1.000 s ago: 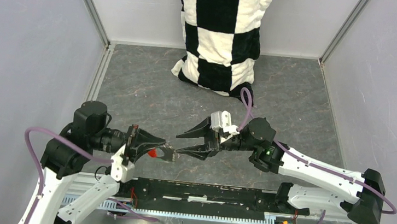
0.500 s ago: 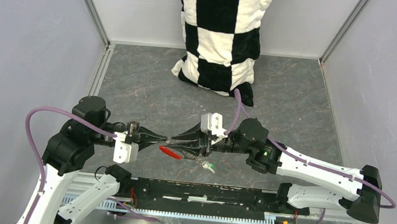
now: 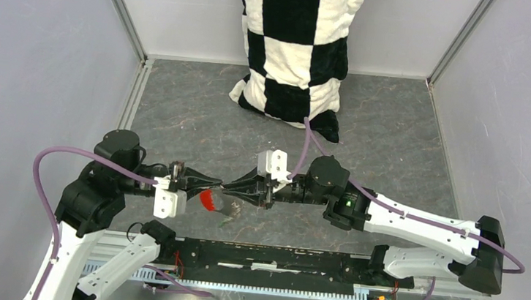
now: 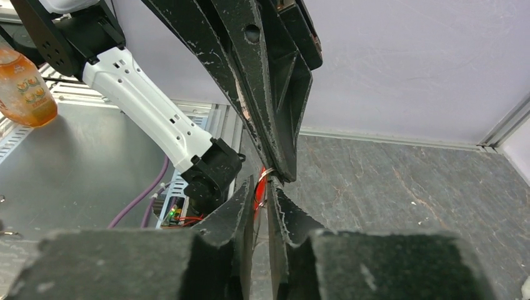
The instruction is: Put the keys on the keyring
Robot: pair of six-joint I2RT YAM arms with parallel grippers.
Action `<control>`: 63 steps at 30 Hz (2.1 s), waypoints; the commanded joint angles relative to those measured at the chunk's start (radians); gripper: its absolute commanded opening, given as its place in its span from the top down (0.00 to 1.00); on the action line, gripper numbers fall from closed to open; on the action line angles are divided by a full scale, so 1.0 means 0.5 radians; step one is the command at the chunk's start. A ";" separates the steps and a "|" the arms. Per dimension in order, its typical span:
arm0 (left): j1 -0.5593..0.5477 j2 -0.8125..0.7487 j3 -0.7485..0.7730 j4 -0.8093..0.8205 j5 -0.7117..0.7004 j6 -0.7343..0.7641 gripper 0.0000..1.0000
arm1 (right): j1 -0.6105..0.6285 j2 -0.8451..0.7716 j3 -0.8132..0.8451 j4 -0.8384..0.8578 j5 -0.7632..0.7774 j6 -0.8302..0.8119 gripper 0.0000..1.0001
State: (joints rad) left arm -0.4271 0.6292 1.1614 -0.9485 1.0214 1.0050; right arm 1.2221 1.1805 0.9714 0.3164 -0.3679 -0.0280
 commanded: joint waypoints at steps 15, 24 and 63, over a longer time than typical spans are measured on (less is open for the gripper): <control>0.001 0.038 0.118 -0.071 0.121 -0.162 0.78 | 0.070 0.017 0.144 -0.094 0.222 -0.187 0.99; 0.001 0.117 0.224 -0.155 0.058 -0.464 0.52 | 0.048 -0.161 -0.182 0.482 0.033 -0.021 0.99; -0.001 -0.032 -0.001 0.363 0.304 -1.074 0.76 | 0.022 -0.002 -0.415 1.404 -0.092 0.431 0.99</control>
State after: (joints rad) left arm -0.4232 0.6289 1.1744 -0.8017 1.1507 0.5117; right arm 1.2346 1.1805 0.7078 0.9779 -0.4046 0.1898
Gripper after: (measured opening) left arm 0.246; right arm 0.010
